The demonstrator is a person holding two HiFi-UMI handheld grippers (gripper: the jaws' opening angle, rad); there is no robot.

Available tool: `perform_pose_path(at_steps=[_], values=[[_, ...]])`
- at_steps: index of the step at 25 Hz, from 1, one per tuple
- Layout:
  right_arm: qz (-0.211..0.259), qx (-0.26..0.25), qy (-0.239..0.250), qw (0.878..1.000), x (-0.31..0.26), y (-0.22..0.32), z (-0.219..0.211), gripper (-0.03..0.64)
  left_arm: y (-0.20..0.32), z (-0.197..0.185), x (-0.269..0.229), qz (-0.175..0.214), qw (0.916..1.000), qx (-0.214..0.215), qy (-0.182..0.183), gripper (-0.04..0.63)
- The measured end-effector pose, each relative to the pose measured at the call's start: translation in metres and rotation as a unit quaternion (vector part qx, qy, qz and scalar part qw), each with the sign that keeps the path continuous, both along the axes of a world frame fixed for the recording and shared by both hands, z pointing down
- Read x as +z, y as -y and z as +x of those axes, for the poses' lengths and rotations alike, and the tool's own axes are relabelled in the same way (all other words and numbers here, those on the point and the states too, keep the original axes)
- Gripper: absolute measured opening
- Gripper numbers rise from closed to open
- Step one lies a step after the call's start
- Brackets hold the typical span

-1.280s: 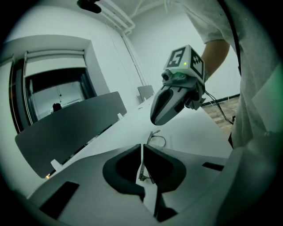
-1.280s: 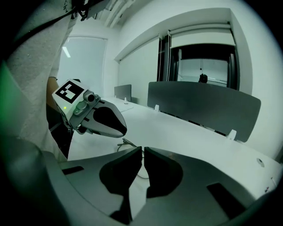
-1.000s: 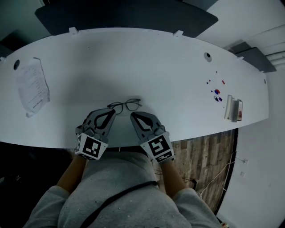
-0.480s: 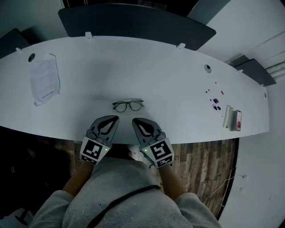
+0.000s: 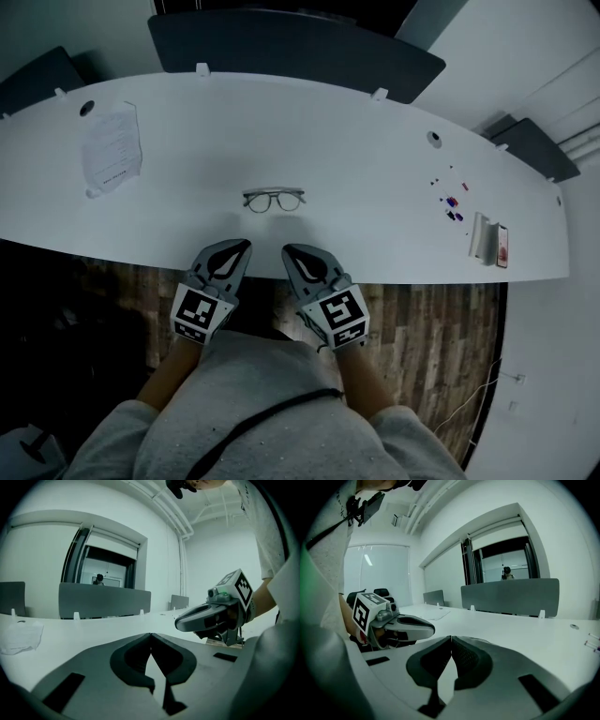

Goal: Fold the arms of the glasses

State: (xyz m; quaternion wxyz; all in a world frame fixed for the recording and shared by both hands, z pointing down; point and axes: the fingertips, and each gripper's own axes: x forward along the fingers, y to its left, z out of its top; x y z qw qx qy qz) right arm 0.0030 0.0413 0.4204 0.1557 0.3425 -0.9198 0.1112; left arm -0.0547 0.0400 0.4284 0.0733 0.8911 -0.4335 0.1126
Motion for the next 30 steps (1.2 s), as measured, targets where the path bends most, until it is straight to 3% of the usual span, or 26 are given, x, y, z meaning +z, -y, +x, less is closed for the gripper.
perform_pose_path(at_steps=[30], values=[[0.022,-0.002,0.019,1.0,-0.021,-0.085,0.01,0.02,-0.082,0.016,-0.023,0.031,0.9995,0.003,0.01,0.015]])
